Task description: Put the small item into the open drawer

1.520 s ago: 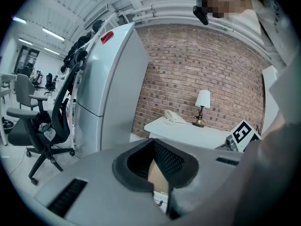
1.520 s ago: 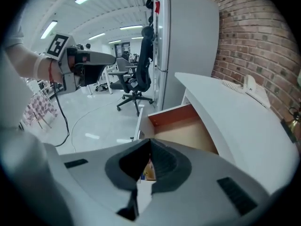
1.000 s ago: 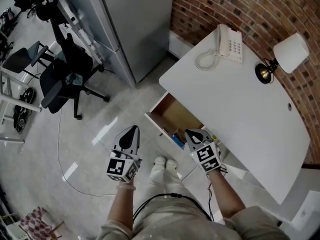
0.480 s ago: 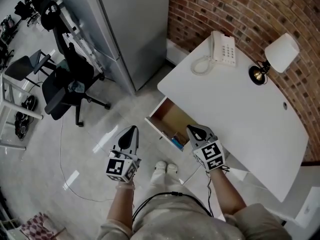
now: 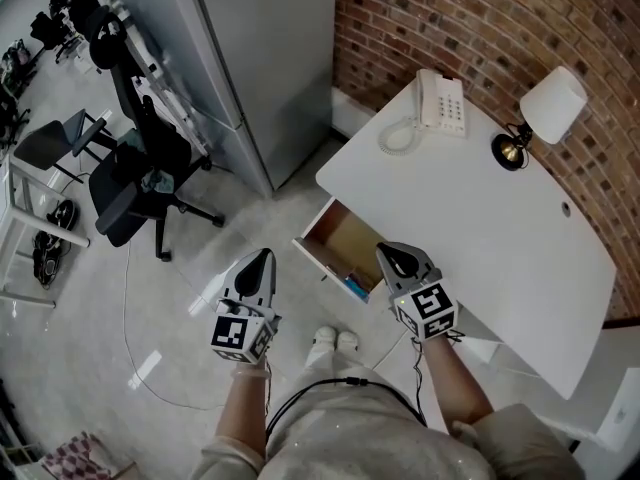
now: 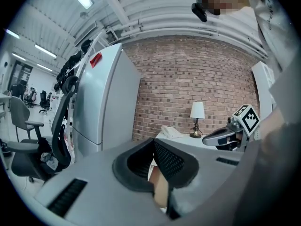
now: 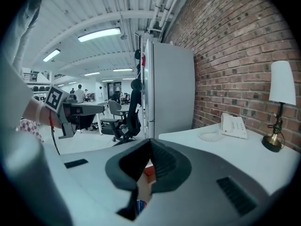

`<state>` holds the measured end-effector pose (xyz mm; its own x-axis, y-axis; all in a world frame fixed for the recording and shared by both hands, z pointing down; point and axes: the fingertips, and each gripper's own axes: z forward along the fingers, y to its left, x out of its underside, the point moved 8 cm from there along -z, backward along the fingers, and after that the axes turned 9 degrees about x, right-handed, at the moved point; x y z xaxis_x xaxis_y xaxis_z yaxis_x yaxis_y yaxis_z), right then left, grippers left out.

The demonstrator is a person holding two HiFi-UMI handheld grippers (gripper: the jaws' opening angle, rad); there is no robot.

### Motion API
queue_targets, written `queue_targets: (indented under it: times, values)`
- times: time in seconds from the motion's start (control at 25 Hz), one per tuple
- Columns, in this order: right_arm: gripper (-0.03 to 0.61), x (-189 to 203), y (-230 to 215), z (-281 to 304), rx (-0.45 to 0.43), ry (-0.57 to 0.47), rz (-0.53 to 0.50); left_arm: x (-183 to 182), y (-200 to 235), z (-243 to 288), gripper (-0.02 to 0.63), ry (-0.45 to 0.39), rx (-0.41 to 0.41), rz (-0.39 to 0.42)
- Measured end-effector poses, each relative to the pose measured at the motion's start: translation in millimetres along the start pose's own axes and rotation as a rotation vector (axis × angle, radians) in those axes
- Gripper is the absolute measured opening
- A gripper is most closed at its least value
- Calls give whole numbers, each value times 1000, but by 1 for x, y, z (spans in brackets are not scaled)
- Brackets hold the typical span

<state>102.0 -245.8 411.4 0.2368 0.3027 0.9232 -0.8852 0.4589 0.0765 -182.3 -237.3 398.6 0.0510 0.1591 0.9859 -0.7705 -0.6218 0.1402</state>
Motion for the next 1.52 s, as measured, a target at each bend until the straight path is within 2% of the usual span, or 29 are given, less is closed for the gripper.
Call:
queue_targets:
  times: [0.16, 0.92, 1.52]
  values:
    - [5, -8, 0, -5, 12, -26, -1, -10, -3, -2, 5, -10, 7, 27]
    - [5, -47, -3, -25, 37, -172, 52, -47, -6, -14, 5, -86, -25, 46]
    - [5, -53, 2, -37, 49, -222, 64, -59, -1, -30, 5, -127, -51, 65]
